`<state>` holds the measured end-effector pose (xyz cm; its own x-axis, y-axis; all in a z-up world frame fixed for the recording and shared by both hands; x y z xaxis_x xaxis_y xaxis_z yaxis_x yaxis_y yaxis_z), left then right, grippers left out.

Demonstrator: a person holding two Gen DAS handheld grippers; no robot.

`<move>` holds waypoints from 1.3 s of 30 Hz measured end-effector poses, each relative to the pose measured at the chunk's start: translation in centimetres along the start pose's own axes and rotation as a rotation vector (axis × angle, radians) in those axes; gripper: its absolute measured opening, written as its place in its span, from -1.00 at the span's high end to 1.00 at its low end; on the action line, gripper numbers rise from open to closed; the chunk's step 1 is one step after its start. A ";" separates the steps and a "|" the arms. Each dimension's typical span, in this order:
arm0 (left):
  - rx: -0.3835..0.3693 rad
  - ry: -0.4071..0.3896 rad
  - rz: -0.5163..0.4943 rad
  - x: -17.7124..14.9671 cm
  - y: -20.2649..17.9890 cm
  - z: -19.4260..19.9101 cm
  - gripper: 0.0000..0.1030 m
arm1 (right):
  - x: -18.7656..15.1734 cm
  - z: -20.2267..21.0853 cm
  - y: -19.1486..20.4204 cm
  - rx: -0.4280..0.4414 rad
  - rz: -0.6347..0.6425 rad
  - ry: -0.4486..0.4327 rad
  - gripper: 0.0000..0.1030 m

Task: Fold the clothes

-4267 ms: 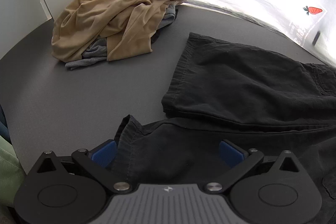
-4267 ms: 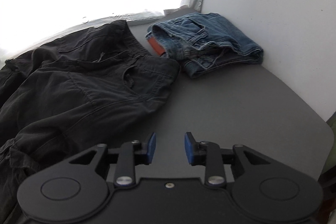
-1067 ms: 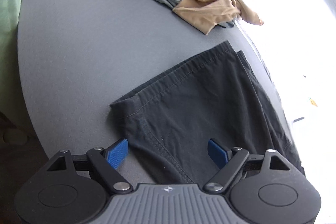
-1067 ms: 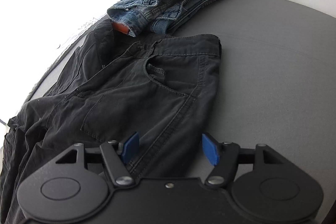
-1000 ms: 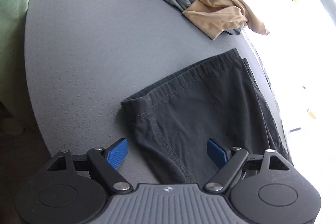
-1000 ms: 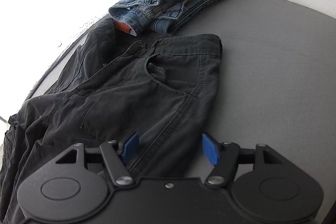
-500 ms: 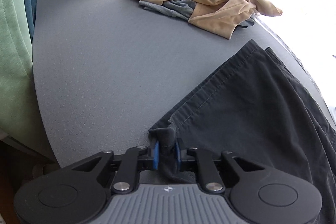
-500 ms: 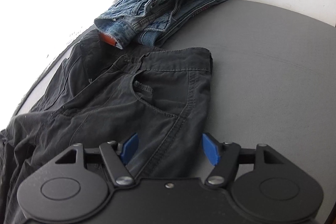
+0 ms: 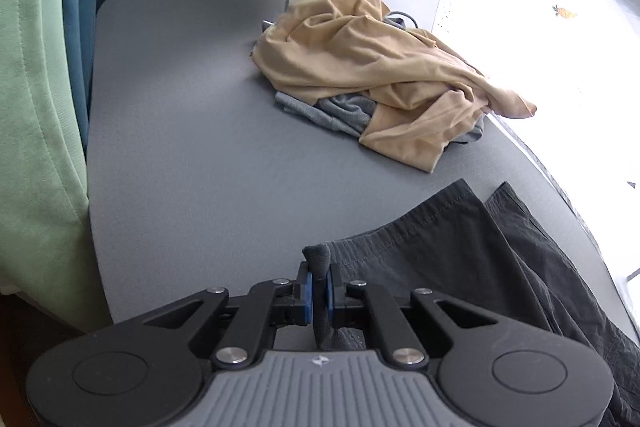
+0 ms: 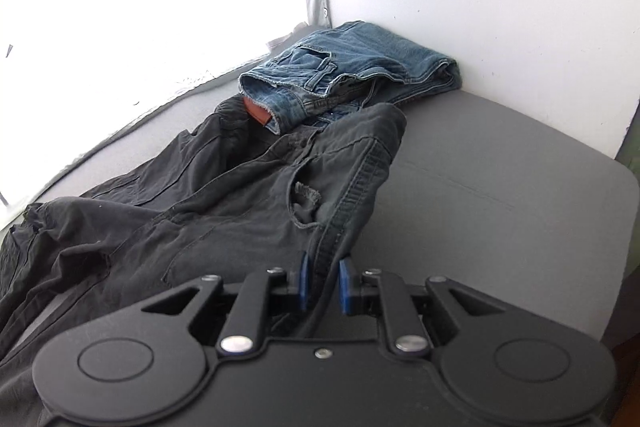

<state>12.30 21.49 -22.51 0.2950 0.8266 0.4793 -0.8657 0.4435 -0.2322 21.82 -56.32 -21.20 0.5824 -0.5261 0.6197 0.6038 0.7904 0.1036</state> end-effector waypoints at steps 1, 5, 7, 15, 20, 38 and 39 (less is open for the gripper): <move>0.014 0.004 0.016 0.2 0.8 -0.2 0.85 | -0.7 0.4 0.0 -0.010 0.013 0.009 0.70; 0.084 0.068 0.038 -0.6 3.7 -2.0 0.83 | -4.2 -1.4 -1.3 -0.027 -0.010 0.117 0.57; 0.119 0.108 0.031 -1.5 4.9 -3.1 0.67 | -5.1 -2.9 -2.4 -0.095 -0.017 0.160 0.06; 0.153 -0.023 -0.060 1.0 2.7 -0.9 -0.02 | -0.7 -2.4 -3.7 -0.214 -0.018 0.061 -0.20; 0.019 -0.052 -0.182 1.1 -4.4 -0.6 -0.03 | 4.0 -3.8 -0.2 -0.089 0.055 -0.030 -0.09; -0.149 0.120 -0.496 -10.3 -24.8 -3.4 -0.03 | 9.8 -19.4 13.5 -0.004 0.021 0.026 0.35; -0.144 0.134 -0.510 -10.8 -25.4 -3.5 -0.03 | 9.6 -19.3 14.6 -0.019 0.058 0.012 0.35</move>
Point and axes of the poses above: each gripper's, at about its wrist camera, not at the fingertips, and z roughly against the way its jaws point, y to its left, x to its top, the point moved 9 cm from there along -z, roughly the way its jaws point, and after that the axes turned 8 degrees about y, right-handed, at the moved point
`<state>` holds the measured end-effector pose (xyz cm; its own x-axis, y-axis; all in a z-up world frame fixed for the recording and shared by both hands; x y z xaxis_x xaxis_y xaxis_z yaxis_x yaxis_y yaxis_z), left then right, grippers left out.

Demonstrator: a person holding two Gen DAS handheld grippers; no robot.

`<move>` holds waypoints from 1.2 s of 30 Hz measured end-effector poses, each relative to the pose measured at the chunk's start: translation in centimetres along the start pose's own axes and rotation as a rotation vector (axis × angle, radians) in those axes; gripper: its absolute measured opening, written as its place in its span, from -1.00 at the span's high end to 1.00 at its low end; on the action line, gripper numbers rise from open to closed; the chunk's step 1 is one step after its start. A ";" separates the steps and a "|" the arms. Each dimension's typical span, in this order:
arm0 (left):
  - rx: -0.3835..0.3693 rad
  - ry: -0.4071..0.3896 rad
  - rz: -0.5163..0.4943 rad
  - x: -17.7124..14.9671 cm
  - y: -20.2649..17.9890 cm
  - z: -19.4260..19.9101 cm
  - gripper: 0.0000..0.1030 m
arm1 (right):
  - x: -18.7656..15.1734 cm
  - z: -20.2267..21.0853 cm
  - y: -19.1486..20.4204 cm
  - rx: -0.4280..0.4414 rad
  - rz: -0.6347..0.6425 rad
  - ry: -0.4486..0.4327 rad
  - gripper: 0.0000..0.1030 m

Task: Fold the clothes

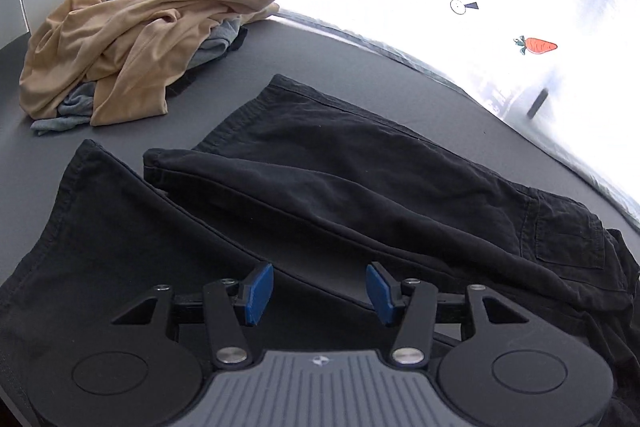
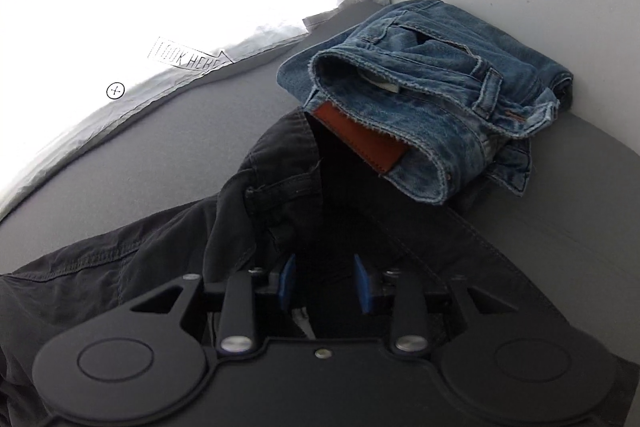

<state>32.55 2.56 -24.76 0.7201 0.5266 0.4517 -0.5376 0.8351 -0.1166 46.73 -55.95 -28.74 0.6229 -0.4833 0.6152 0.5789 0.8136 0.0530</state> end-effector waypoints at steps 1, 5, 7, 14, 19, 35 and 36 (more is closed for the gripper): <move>0.005 0.013 -0.024 0.0 -0.8 -0.3 -0.03 | -0.2 0.1 1.0 -0.015 0.037 -0.012 0.38; 0.018 0.047 -0.112 0.0 -3.5 -1.1 -0.03 | -2.0 0.6 3.8 -0.075 0.176 -0.063 0.41; 0.008 0.059 -0.149 0.0 -4.8 -1.3 -0.03 | -2.7 0.6 4.0 -0.100 0.205 -0.095 0.36; -0.025 0.070 -0.276 -0.3 -8.3 -1.4 -0.09 | -2.4 -0.5 0.5 -0.050 -0.016 -0.034 -0.45; -0.043 0.082 -0.309 -1.1 -9.2 -1.4 -0.15 | -2.8 -0.5 0.3 0.063 -0.015 -0.006 -0.11; -0.071 0.108 -0.157 -1.2 -6.3 -1.0 -0.17 | -4.5 1.8 3.2 0.047 0.225 -0.028 0.19; -0.074 0.111 -0.152 -1.2 -6.3 -1.0 -0.17 | -4.5 1.6 3.1 0.059 0.221 -0.016 0.19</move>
Point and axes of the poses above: each gripper's, at about its wrist camera, not at the fingertips, and z roughly against the way its jaws point, y to its left, x to its top, the point moved 9 cm from there along -z, roughly the way its jaws point, and after that the axes turned 8 degrees about y, right-handed, at the moved point
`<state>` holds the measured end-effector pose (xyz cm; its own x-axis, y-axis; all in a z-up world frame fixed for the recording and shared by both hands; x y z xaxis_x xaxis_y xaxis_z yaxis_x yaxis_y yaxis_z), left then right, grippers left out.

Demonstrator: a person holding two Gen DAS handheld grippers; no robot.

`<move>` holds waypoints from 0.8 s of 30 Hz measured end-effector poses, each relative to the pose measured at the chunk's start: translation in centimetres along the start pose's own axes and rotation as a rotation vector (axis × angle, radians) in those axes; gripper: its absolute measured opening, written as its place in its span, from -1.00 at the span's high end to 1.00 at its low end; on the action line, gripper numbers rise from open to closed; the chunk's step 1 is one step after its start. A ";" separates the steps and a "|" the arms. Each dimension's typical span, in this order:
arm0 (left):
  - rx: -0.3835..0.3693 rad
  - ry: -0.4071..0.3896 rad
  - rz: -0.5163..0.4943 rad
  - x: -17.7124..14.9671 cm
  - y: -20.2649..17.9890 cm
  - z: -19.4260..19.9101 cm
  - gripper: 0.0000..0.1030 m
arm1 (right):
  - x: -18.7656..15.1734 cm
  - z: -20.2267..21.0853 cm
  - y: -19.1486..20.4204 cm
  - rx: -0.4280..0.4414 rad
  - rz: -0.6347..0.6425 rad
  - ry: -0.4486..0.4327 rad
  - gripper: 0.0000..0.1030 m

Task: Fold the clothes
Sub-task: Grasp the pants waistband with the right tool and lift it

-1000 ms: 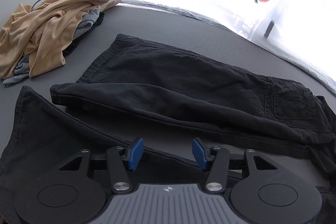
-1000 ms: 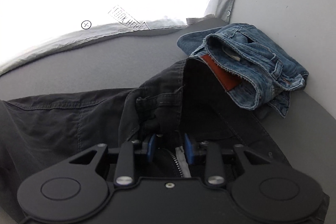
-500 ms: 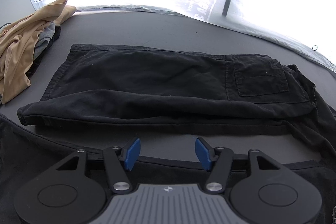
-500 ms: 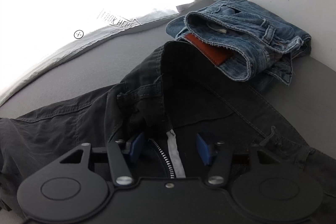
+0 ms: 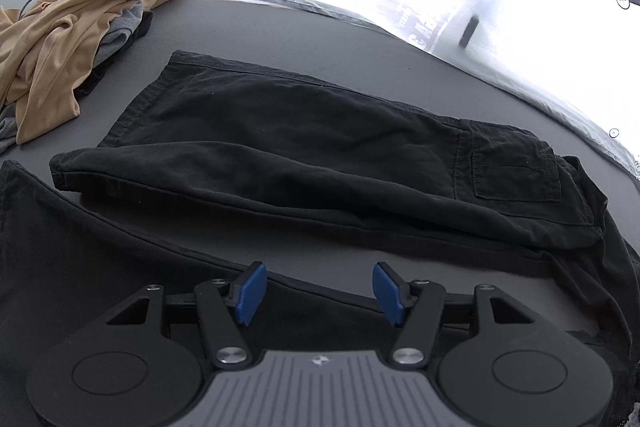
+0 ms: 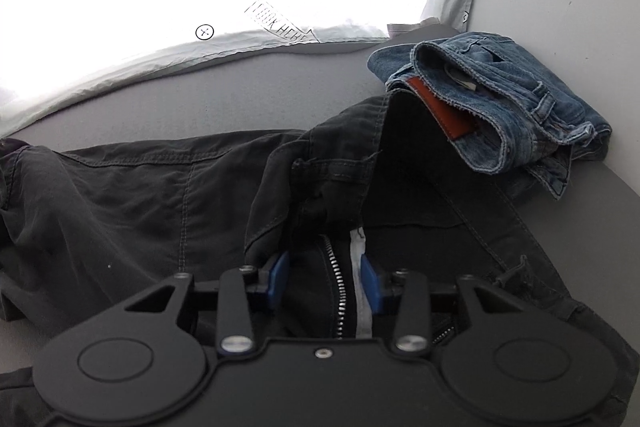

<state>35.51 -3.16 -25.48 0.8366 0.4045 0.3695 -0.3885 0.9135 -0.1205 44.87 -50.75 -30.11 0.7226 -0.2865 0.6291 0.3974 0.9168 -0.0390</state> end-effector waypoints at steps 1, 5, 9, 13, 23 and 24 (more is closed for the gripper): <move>0.000 0.000 -0.002 0.0 0.0 0.0 -0.17 | 0.1 -0.2 -0.1 0.016 -0.004 0.011 0.19; -0.005 0.003 -0.008 -0.2 -0.4 -0.2 -0.17 | 0.2 -0.3 0.7 0.065 0.084 0.019 0.60; -0.008 0.002 -0.017 -0.3 -0.7 -0.2 -0.17 | 0.0 1.7 0.9 -0.092 0.202 -0.066 0.81; 0.002 -0.007 -0.017 -0.4 -0.4 0.0 -0.17 | -0.5 5.6 -0.7 -0.356 0.269 -0.186 0.83; 0.053 -0.071 0.039 1.0 2.9 0.7 -0.32 | -2.1 4.8 -2.1 -0.497 0.281 -0.093 0.02; 0.061 -0.081 0.053 1.2 3.6 0.9 -0.33 | -1.7 5.3 -2.0 -0.490 0.267 -0.102 0.02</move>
<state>34.73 0.57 -24.67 0.7813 0.4449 0.4377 -0.4562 0.8857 -0.0860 39.90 -50.59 -27.01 0.7853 -0.0119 0.6190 0.4420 0.7108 -0.5471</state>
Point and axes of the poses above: each gripper's, at about its wrist camera, not at the fingertips, and z roughly against the way its jaws point, y to its left, x to its top, the point moved 9 cm from there along -z, roughly the way its jaws point, and after that the axes turned 8 degrees about y, right-handed, at the moved point
